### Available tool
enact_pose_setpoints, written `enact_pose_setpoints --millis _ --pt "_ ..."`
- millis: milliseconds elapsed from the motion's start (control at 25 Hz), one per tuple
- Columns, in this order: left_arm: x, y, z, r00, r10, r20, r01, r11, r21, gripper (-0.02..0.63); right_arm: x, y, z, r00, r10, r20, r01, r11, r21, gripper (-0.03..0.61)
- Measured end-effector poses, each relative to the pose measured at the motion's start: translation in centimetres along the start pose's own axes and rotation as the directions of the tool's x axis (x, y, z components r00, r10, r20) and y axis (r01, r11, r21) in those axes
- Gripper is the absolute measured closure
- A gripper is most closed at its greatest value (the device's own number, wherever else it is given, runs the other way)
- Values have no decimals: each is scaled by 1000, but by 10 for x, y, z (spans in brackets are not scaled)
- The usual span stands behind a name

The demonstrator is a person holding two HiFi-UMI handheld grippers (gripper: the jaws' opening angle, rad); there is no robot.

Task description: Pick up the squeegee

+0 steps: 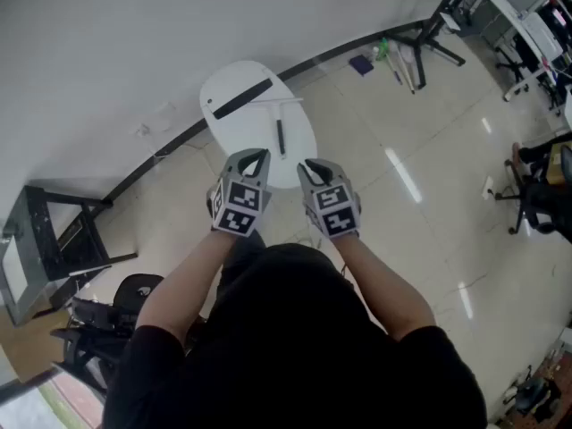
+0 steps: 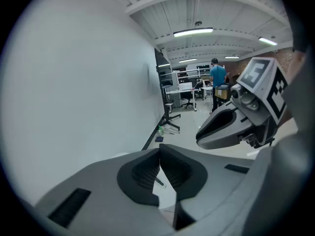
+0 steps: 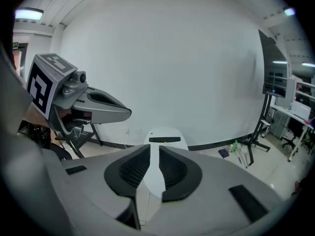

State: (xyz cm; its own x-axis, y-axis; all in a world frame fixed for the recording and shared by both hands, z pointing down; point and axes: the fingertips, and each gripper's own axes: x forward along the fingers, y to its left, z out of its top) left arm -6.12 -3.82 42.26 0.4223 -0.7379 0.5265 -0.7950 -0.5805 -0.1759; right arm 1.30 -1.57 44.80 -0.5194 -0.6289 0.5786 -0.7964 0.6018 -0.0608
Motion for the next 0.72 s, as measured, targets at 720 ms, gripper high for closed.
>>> enact_pose_setpoints --millis 720 --pt "219 128 -78 959 -201 -200 197 980 -38 609 284 -103 -29 966 -59 -252 114 971 209 441"
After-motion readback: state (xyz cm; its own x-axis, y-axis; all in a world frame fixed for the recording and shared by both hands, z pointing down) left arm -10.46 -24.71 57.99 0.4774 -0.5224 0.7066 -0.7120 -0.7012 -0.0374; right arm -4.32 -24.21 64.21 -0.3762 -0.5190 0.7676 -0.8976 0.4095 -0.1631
